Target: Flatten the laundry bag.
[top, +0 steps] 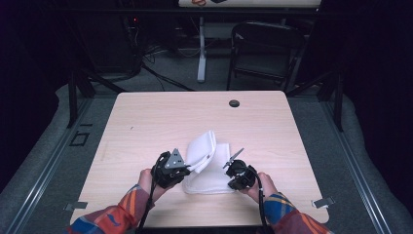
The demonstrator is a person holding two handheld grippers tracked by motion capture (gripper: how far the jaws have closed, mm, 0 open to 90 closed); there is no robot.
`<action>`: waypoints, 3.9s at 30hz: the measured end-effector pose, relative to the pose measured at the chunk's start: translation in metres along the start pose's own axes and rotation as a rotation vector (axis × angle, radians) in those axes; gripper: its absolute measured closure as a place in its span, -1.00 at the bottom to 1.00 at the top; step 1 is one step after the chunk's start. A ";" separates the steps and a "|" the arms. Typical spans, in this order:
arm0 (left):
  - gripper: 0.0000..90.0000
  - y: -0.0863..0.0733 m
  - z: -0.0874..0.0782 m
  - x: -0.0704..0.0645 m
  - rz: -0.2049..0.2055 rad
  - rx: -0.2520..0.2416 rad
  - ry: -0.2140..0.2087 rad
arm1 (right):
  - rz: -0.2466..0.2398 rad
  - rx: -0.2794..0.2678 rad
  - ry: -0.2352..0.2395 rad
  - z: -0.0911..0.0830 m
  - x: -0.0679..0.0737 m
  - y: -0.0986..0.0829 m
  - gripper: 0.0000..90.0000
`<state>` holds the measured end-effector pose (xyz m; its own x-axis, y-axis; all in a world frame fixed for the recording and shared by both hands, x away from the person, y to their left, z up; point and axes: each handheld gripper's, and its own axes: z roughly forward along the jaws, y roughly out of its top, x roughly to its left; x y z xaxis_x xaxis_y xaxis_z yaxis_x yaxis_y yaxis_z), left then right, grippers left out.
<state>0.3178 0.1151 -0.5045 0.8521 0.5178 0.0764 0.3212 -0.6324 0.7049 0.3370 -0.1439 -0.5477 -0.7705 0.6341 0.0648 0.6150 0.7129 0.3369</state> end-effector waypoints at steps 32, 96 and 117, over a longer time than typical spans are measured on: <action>0.91 -0.024 -0.019 0.019 -0.086 0.119 0.002 | 0.020 0.005 -0.020 -0.002 -0.006 -0.003 1.00; -0.66 -0.047 -0.044 0.039 -0.220 0.134 -0.003 | 0.090 -0.065 0.037 -0.024 -0.025 -0.011 -0.36; -0.58 -0.006 0.020 0.014 -0.061 0.196 -0.106 | 0.099 -0.125 0.024 -0.033 -0.031 -0.012 -0.94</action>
<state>0.3357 0.1148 -0.5220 0.8637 0.5020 -0.0439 0.4391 -0.7069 0.5546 0.3479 -0.1820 -0.5232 -0.7119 0.6910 0.1250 0.6636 0.6038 0.4416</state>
